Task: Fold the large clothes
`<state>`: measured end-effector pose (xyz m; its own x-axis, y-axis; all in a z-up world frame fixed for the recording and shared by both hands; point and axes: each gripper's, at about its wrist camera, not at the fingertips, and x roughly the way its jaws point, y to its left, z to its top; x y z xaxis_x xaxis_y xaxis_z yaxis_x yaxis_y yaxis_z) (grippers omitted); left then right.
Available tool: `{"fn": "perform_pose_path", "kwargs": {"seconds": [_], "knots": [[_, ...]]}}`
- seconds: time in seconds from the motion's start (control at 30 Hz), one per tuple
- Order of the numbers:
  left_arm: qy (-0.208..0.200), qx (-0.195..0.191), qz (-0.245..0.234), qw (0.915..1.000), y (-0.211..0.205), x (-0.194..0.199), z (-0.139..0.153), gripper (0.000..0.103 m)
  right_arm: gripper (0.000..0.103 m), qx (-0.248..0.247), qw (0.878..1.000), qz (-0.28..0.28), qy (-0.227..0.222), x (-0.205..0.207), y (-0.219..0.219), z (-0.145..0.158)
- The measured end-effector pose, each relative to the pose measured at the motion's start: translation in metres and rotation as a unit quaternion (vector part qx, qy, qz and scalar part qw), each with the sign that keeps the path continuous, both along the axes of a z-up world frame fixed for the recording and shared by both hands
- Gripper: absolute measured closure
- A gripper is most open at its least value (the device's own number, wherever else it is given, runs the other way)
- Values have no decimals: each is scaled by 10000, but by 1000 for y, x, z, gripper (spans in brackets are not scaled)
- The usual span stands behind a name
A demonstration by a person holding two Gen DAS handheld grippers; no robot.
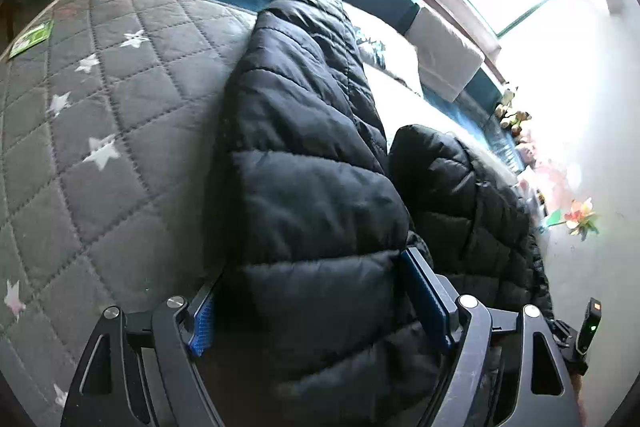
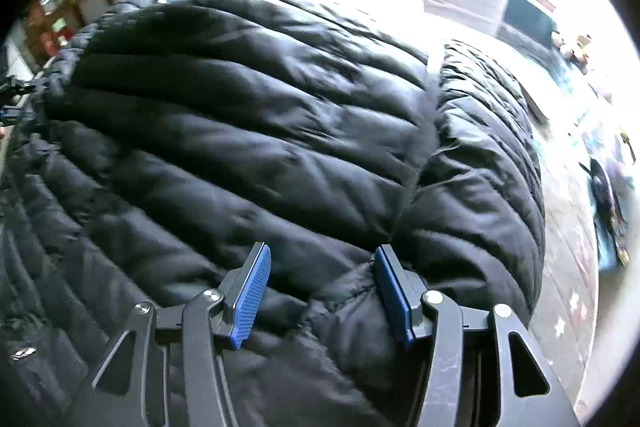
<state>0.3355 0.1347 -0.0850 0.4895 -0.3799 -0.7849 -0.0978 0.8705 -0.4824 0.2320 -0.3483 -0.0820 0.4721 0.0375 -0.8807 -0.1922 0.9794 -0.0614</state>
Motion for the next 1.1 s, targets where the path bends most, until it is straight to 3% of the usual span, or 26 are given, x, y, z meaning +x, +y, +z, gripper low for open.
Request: {"fn": "perform_pose_path", "kwargs": {"seconds": [0.1, 0.17, 0.23, 0.33, 0.43, 0.57, 0.87, 1.0, 1.1], "knots": [[12, 106, 61, 9999, -5, 8, -5, 23, 43, 275, 9994, -192, 76, -1, -17, -3], [-16, 283, 105, 9995, -8, 8, -7, 41, 43, 283, 9994, -168, 61, -2, -16, -1], [-54, 554, 177, 9983, -10, 4, -6, 67, 43, 151, 9998, -138, 65, -3, -11, -1], [-132, 971, 481, 9940, -10, -14, 1, 85, 43, -83, 9999, -39, 47, 0, 1, -2], [-258, 1540, 946, 9832, -10, -42, 14, 88, 43, -112, 9999, -18, 10, -2, 6, 0], [-485, 1980, 1422, 9686, 3, -88, 30, 89, 43, -61, 10000, 9, -41, -9, 10, 5], [-471, 1934, 2325, 9520, 43, -183, 36, 89, 43, 182, 9990, 402, 49, -9, 35, 2], [62, 1668, 2110, 9631, 66, -201, 25, 82, 27, -60, 9961, 875, 86, -13, 60, -6], [261, 1566, 1835, 9701, 65, -205, 31, 80, 26, -278, 9949, 966, 98, -12, 67, -8]]}}
